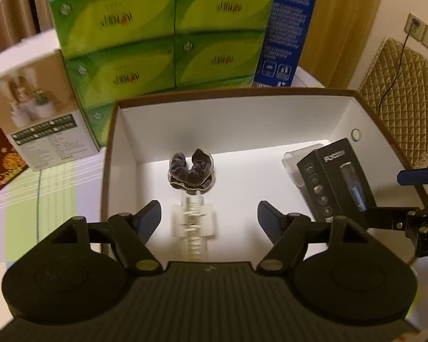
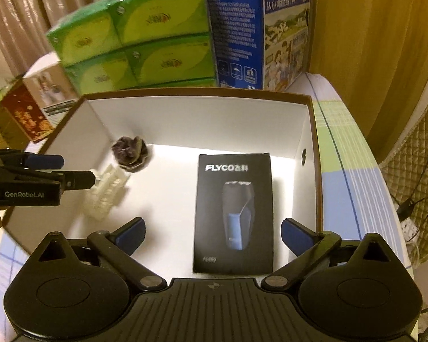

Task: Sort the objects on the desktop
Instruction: 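Lower the FLYCO box into the brown box and open the right tool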

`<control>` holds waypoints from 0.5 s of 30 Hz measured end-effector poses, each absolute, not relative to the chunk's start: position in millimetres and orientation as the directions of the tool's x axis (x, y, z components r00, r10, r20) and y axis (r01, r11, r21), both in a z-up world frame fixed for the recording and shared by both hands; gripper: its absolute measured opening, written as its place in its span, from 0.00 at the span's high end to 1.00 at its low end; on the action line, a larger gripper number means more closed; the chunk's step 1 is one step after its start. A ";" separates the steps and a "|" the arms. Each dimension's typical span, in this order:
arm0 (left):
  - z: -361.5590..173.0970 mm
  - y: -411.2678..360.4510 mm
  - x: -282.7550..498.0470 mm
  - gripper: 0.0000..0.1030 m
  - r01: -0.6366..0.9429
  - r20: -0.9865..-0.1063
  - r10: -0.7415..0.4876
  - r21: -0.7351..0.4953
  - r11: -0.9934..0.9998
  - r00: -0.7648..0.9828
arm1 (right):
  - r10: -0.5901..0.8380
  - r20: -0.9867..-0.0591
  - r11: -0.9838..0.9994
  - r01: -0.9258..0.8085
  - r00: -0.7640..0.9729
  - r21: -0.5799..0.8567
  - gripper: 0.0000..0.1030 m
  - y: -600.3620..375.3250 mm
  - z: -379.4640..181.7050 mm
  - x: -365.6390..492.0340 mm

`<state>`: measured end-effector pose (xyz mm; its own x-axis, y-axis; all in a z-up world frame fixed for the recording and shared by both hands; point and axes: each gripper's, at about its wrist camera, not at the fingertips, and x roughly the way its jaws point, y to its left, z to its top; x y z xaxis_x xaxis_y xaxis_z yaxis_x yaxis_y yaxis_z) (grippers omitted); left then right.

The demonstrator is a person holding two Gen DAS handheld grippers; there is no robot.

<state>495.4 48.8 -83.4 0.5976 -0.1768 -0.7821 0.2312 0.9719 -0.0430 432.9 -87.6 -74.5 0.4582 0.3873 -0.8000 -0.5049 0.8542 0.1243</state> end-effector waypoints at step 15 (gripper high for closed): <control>-28.8 50.5 414.2 0.18 0.196 -0.714 -0.148 -0.016 0.981 0.684 | 0.434 -0.752 0.852 -0.498 0.496 0.163 0.02 -112.1 -43.6 374.9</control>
<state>414.2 50.5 -28.8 0.6844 -0.1482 -0.7139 0.1957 0.9805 -0.0159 374.9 -112.1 -43.6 0.4960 0.4337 -0.7522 -0.4979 0.8518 0.1628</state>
